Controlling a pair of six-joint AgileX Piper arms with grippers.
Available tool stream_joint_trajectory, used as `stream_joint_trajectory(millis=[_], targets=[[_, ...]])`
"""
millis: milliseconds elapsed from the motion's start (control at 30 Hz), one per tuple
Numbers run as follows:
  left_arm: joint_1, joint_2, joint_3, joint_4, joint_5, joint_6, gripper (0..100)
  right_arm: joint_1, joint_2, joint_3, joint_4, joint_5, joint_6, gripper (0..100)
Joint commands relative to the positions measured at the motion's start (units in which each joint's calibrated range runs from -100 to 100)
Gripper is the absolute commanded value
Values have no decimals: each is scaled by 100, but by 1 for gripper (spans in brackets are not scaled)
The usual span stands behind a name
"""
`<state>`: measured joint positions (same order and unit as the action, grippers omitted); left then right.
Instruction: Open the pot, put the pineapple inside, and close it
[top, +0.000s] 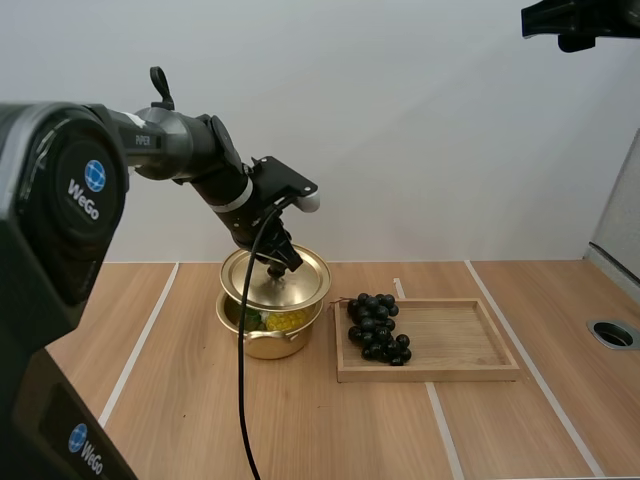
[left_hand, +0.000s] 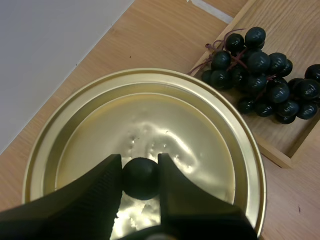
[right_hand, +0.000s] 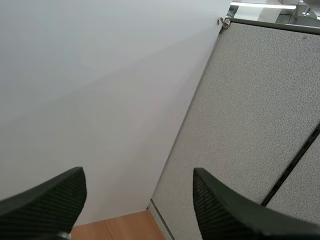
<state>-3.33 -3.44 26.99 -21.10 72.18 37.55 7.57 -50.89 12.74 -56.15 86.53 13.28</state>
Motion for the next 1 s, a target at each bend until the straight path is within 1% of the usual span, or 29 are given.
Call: stream_joint_trajectory(millis=[0,533,767,833,967], targets=[[-19,35,4,-140,-198,16,0,-18,-69,-51,-75,60,-60,100],[-10,420,4,-140,-270,-229,0,-18,-69,-51,-143,60,-131,100],[-10,420,4,84,-105,-444,0,-18,-69,-51,-165,60,-131,100],[14,420,4,164,-93,-560,0,-18,-69,-51,-165,60,-131,100],[152,420,4,163,-64,-606,0,-18,-69,-51,-177,60,-131,100]])
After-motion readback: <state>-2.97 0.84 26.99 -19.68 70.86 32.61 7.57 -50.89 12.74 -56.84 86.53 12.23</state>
